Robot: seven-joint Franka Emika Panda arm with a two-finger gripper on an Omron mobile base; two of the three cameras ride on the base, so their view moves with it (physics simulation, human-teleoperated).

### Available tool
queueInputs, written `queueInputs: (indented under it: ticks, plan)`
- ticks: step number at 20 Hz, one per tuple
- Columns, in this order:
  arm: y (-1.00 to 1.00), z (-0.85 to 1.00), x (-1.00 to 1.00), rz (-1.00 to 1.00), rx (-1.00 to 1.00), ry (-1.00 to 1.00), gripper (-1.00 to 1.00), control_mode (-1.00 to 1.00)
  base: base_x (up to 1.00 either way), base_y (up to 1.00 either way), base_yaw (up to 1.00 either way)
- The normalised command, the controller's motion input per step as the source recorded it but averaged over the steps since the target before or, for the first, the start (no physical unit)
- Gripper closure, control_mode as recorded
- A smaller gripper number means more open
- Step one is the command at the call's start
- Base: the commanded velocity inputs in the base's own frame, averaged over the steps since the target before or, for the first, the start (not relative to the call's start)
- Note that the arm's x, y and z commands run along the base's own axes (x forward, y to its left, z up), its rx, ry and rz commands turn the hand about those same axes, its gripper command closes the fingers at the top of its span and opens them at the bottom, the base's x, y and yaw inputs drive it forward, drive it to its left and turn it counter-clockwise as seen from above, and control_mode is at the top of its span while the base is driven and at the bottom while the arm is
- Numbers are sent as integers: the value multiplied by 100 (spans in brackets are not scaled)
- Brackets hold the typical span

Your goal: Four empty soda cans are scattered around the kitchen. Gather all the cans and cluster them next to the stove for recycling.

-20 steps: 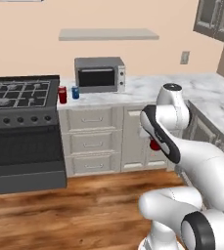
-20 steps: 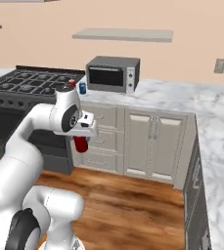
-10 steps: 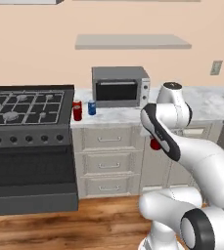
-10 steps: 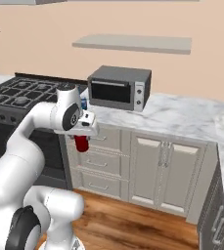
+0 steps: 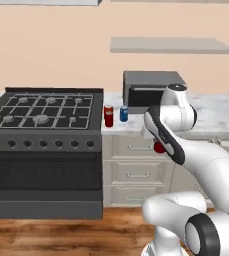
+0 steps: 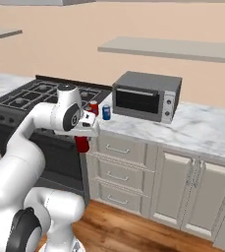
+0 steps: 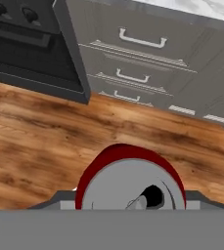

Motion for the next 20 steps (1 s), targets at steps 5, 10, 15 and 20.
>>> queueInputs:
  ticks: [5,10,15,20]
  plan:
    - [0,0,0,0,0,0,100,100,84,22,8]
    - [0,0,0,0,0,0,100,100,74,6,3]
    - [0,0,0,0,0,0,100,100,48,9,1]
    - [0,0,0,0,0,0,100,100,32,26,3]
